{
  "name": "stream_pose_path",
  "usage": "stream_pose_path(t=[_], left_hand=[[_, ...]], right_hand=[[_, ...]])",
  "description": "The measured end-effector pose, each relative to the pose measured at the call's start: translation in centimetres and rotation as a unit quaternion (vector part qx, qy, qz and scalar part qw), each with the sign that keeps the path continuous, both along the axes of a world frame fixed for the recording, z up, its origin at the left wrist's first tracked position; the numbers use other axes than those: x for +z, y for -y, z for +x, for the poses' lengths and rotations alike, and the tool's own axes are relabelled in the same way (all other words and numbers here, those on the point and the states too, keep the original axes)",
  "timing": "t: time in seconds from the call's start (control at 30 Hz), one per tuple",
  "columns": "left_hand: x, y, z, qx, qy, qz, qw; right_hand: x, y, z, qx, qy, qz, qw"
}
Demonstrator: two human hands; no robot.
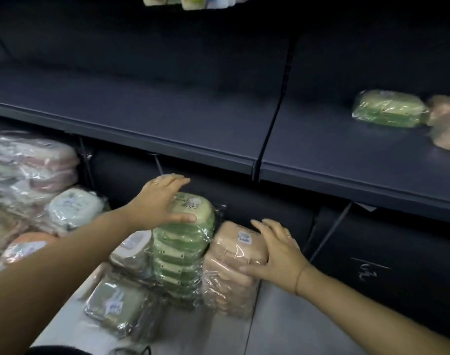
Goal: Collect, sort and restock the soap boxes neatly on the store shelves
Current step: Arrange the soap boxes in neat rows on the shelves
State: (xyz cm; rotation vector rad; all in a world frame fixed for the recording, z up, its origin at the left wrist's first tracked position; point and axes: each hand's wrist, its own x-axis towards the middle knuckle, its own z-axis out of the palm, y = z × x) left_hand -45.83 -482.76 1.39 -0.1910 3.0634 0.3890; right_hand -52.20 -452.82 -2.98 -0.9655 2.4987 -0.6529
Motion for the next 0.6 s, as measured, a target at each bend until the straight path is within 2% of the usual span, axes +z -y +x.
stream_pose_path(t=[0.1, 0.2, 0.37, 0.47, 0.6], left_hand=[[-0.9, 0.4, -1.1, -0.012, 0.117, -0.012, 0.993], [-1.0, 0.2, -1.9, -0.024, 0.165, -0.030, 0.986], [-0.8, -0.8, -2.6, -0.028, 0.161, -0.088, 0.983], [0.3, -1.5, -2.5, -0.041, 0.126, -0.109, 0.985], [3.7, -3.0, -1.9, -0.059, 0.086, -0.062, 0.993]], right_hand=[[-2.1, 1.4, -0.3, -0.049, 0.034, 0.017, 0.998], [-3.2, 2.2, -0.2, -0.065, 0.036, 0.029, 0.997], [-3.0, 2.3, -0.3, -0.085, 0.026, 0.008, 0.996], [-1.2, 1.4, -0.4, -0.076, 0.005, -0.006, 0.997], [3.2, -2.5, -0.9, -0.040, -0.027, -0.025, 0.999]])
